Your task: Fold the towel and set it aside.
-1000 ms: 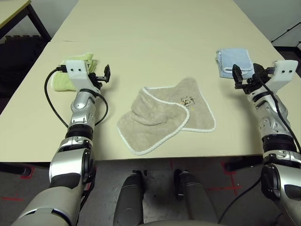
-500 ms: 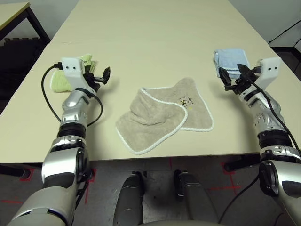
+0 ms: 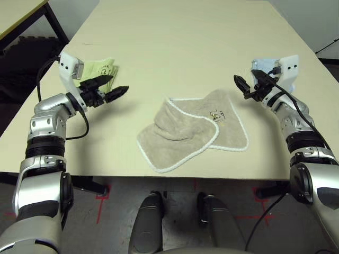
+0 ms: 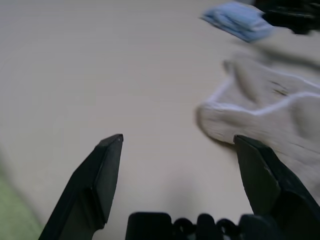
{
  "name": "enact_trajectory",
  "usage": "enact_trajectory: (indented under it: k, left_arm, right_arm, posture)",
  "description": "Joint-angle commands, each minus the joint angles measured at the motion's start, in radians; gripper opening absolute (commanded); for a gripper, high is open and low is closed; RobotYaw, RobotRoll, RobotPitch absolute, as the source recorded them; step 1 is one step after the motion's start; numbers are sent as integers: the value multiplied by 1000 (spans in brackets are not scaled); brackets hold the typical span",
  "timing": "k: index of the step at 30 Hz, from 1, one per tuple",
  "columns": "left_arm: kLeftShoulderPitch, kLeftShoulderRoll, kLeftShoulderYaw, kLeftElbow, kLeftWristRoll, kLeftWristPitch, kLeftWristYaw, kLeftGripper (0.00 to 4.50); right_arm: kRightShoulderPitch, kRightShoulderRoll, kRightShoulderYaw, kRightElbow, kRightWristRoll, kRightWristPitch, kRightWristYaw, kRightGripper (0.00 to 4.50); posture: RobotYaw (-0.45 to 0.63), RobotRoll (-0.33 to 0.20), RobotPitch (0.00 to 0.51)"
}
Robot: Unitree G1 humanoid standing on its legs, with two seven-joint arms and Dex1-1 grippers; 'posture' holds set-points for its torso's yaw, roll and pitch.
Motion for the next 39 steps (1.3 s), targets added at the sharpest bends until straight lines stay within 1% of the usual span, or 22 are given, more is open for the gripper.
enact_trajectory:
  k: [1, 3, 6, 8, 10, 14, 18, 21, 30, 34, 39]
  left_arm:
    - [-20, 18, -59, -26, 24, -57, -110, 4476]
    - [-28, 22, -88, -17, 46, -113, -164, 4476]
    - [-20, 18, -129, -9, 81, -214, -220, 4476]
    - [-14, 1, -139, 3, 91, -256, -220, 4476]
    - [-9, -15, -141, 12, 90, -264, -210, 4476]
    - [-2, -38, -138, 18, 82, -231, -196, 4476]
    - [-4, -51, -128, 12, 72, -189, -170, 4476]
    - [5, -55, -123, -12, 67, -154, -142, 4476]
    - [81, -59, -93, -168, 31, -42, -39, 4476]
    - [113, -56, -81, -240, 15, -4, -11, 4476]
    - [132, -55, -79, -291, 4, 20, 11, 4476]
  right_arm:
    - [-35, -51, 35, 39, -20, 74, 109, 4500]
    - [-63, -74, 60, 49, -34, 126, 170, 4500]
    - [-122, -119, 122, 76, -72, 270, 280, 4500]
    - [-173, -137, 157, 112, -109, 331, 292, 4500]
    - [-220, -146, 179, 149, -141, 362, 278, 4500]
    - [-278, -145, 220, 211, -205, 343, 255, 4500]
    - [-306, -122, 247, 246, -252, 308, 232, 4500]
    - [-316, -103, 257, 270, -282, 274, 188, 4500]
    - [-319, -44, 247, 309, -306, 194, 100, 4500]
    - [-317, -35, 247, 312, -307, 182, 98, 4500]
    - [-321, -15, 246, 312, -305, 166, 89, 4500]
  posture:
    - [142, 0, 150]
    - [133, 0, 151]
    - [116, 0, 150]
    - [110, 0, 151]
    - [105, 0, 153]
    - [98, 0, 162]
    - [100, 0, 172]
    - [109, 0, 190]
    - [148, 0, 244]
    - [152, 0, 268]
    - [158, 0, 290]
